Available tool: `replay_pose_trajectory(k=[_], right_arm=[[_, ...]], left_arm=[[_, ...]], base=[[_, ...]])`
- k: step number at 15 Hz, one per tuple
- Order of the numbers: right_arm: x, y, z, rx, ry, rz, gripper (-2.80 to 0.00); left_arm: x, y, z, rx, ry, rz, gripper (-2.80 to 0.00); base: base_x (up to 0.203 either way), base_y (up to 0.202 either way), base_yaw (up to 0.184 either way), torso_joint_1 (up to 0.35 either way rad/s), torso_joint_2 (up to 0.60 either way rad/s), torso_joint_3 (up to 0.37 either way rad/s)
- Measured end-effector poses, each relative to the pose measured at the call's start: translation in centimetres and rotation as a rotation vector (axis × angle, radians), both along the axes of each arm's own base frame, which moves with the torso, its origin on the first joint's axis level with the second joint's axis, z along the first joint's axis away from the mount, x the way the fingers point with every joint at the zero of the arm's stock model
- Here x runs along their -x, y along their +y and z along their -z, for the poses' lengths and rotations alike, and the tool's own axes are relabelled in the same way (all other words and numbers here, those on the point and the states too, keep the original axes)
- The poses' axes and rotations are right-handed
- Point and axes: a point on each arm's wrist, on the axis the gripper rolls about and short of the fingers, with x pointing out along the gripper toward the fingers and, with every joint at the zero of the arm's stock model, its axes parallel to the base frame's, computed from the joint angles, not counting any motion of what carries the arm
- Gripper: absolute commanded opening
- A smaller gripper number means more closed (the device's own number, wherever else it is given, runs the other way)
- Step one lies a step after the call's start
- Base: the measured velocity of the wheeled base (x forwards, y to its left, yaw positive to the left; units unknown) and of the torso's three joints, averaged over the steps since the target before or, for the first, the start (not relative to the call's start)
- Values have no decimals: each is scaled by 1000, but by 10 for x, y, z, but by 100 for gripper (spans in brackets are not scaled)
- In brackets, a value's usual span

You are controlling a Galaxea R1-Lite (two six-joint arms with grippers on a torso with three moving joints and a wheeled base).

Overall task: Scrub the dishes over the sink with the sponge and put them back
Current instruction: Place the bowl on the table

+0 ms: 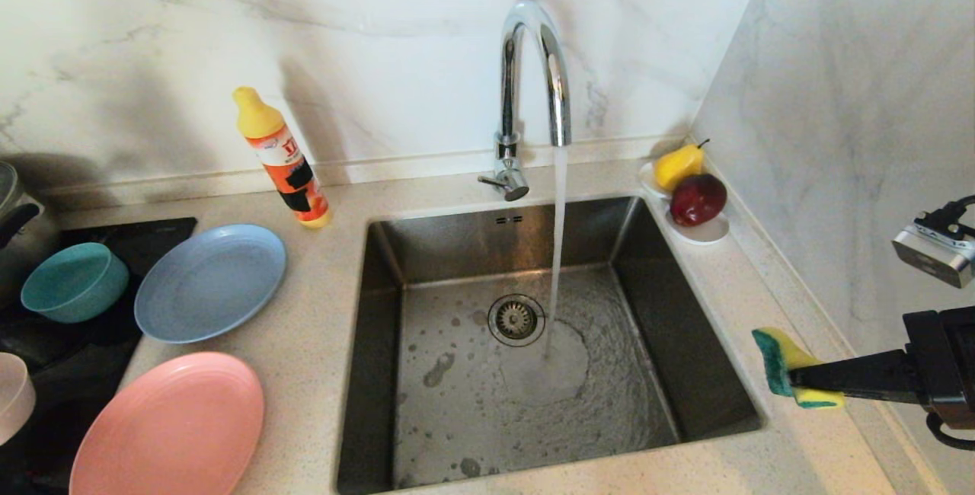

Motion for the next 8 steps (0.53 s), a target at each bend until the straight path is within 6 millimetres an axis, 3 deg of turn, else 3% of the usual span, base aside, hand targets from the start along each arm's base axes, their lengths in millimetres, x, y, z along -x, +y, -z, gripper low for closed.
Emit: replay_pose_trajectory(k=[6, 7, 8], right_arm=[[-2, 0, 5, 4, 21, 1, -280], [-3, 0, 5, 3, 15, 1, -280], [-4, 0, 5, 2, 10, 1, -280]], left_arm=[[-1, 6, 15, 43, 23, -3, -280], [-2, 6, 16, 47, 27, -3, 0], [-2, 7, 18, 51, 29, -3, 0]], base=[[0, 0, 0, 0, 0, 0], [0, 0, 0, 0, 0, 0], [0, 0, 0, 0, 0, 0]])
